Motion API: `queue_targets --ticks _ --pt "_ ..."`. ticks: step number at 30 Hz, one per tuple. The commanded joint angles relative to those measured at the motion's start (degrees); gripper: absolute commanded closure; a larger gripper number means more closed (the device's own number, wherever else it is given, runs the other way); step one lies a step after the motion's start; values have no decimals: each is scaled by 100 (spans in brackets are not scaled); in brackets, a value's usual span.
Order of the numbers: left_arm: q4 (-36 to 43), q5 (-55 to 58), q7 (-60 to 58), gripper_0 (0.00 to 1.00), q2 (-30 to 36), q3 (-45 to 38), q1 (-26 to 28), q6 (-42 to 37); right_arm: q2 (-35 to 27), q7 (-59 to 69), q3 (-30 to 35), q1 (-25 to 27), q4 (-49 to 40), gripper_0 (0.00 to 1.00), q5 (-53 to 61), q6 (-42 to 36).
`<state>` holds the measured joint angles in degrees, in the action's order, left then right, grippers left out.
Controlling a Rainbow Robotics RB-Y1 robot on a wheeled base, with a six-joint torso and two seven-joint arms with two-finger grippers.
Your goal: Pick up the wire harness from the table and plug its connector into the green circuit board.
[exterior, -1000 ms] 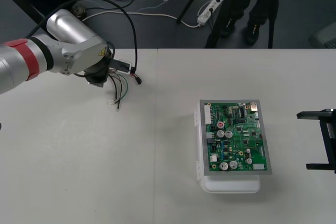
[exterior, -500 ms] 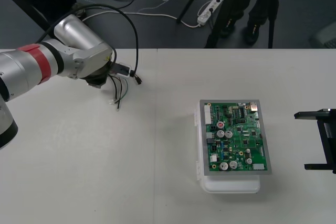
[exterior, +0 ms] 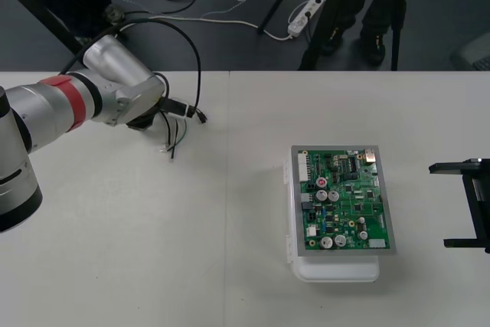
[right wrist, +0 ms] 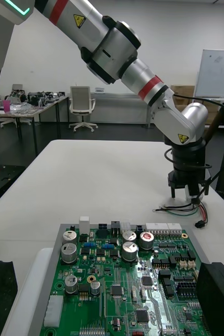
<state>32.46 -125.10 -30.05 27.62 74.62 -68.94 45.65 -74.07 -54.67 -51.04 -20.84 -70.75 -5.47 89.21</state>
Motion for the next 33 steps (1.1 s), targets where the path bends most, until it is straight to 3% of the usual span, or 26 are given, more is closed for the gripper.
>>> queue_targets --ticks 1,33 --pt "-109 -32 -133 0 -178 43 -349 -346 94 -264 -64 -157 61 0 -33 79" --pt "-197 -23 -203 0 -178 149 -278 -486 164 -158 -64 -157 167 0 -33 79"
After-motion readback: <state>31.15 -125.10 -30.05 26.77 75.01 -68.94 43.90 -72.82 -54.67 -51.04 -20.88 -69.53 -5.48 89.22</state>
